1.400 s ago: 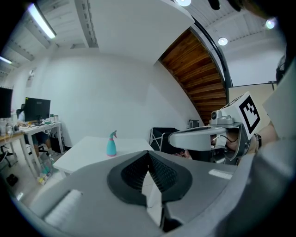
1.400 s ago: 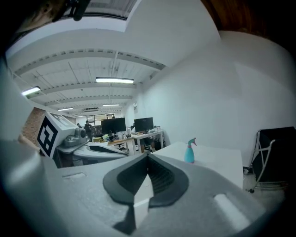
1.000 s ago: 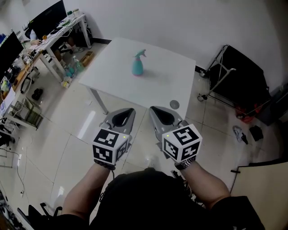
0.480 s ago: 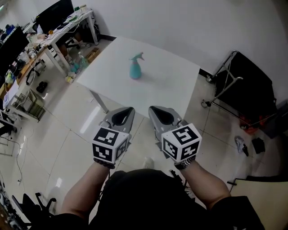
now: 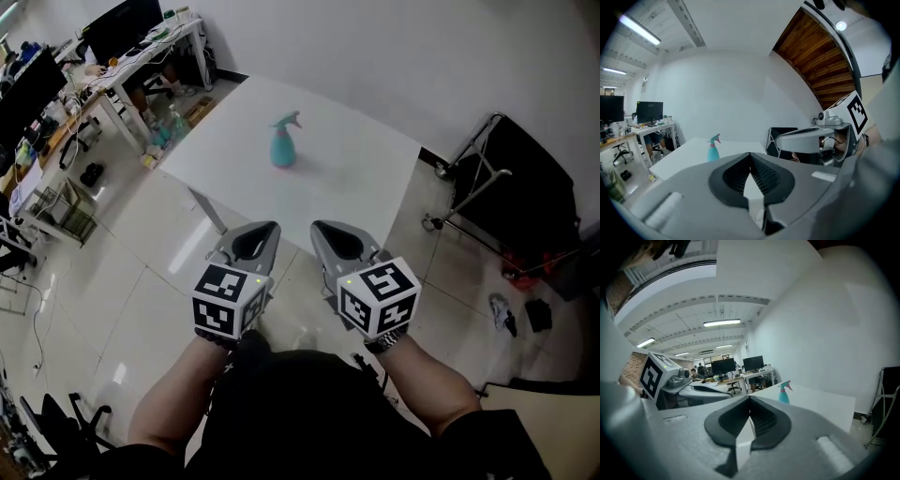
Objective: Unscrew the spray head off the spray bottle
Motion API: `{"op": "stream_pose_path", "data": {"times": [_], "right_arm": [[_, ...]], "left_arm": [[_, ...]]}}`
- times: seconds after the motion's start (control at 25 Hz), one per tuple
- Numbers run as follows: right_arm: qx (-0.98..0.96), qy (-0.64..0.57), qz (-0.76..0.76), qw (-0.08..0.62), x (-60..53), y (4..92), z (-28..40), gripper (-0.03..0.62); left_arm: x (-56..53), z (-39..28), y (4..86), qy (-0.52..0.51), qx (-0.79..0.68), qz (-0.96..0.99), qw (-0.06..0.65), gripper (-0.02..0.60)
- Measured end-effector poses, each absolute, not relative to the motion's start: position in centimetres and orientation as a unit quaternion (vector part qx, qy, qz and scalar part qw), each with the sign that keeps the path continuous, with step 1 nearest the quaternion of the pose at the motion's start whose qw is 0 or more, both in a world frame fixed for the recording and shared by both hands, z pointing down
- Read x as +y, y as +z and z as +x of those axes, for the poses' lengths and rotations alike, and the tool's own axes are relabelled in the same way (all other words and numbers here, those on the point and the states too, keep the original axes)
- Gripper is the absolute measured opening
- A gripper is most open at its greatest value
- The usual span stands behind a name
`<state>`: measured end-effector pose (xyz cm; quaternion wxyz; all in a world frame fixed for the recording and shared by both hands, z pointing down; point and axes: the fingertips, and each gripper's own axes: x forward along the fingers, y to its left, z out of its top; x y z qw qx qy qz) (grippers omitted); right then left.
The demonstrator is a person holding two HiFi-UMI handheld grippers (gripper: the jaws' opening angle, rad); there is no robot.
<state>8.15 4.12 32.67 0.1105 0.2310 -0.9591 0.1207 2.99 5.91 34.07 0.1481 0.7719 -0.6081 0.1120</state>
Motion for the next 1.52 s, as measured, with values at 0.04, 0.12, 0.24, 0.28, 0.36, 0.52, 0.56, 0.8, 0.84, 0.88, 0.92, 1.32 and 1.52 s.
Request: {"op": "stream_pose_path", "data": {"times": [0.04, 0.12, 0.24, 0.28, 0.36, 0.52, 0.56, 0.8, 0.84, 0.88, 0.92, 1.32, 1.52], "right_arm": [[-0.959, 0.120, 0.232, 0.112, 4.0, 32.7, 8.2, -0.008], [-0.958, 0.119, 0.234, 0.114, 3.8, 32.8, 8.3, -0.008], [-0.956, 0.118, 0.240, 0.117, 3.2, 32.9, 8.7, -0.008], [-0.956, 0.117, 0.243, 0.118, 3.0, 32.9, 8.8, -0.008], [-0.955, 0.116, 0.247, 0.121, 2.4, 33.0, 9.0, -0.008], [-0.953, 0.115, 0.252, 0.126, 1.0, 33.3, 9.1, -0.008], [-0.952, 0.115, 0.252, 0.128, 0.7, 33.4, 9.0, -0.008], [-0.950, 0.119, 0.256, 0.137, -1.1, 34.1, 7.4, -0.008], [-0.949, 0.119, 0.256, 0.139, -1.4, 34.1, 7.0, -0.008], [-0.949, 0.120, 0.256, 0.140, -1.7, 34.2, 6.7, -0.008], [-0.948, 0.120, 0.257, 0.142, -2.0, 34.2, 6.4, -0.008], [-0.939, 0.126, 0.276, 0.159, -6.2, 35.3, 3.0, -0.008], [-0.932, 0.134, 0.290, 0.173, -8.5, 36.1, 1.4, -0.008]], "left_arm": [[5.8, 3.0, 34.2, 0.110, -0.607, 0.772, 0.150, 0.015], [5.6, 3.1, 34.4, 0.107, -0.606, 0.773, 0.152, 0.015], [4.8, 3.3, 34.5, 0.104, -0.604, 0.776, 0.152, 0.015], [4.5, 3.3, 34.5, 0.102, -0.603, 0.777, 0.152, 0.015], [3.8, 3.3, 34.7, 0.100, -0.601, 0.778, 0.153, 0.015], [2.3, 3.3, 35.1, 0.097, -0.599, 0.779, 0.156, 0.021], [2.0, 3.1, 35.2, 0.097, -0.599, 0.779, 0.158, 0.023], [0.1, 1.5, 36.2, 0.096, -0.596, 0.779, 0.168, 0.029], [-0.2, 1.1, 36.3, 0.096, -0.596, 0.779, 0.170, 0.031], [-0.5, 0.8, 36.4, 0.096, -0.595, 0.779, 0.171, 0.031], [-0.9, 0.5, 36.5, 0.097, -0.594, 0.780, 0.172, 0.032], [-5.3, -2.5, 38.9, 0.110, -0.570, 0.792, 0.190, 0.052], [-8.0, -4.4, 40.6, 0.121, -0.555, 0.797, 0.205, 0.068]]}}
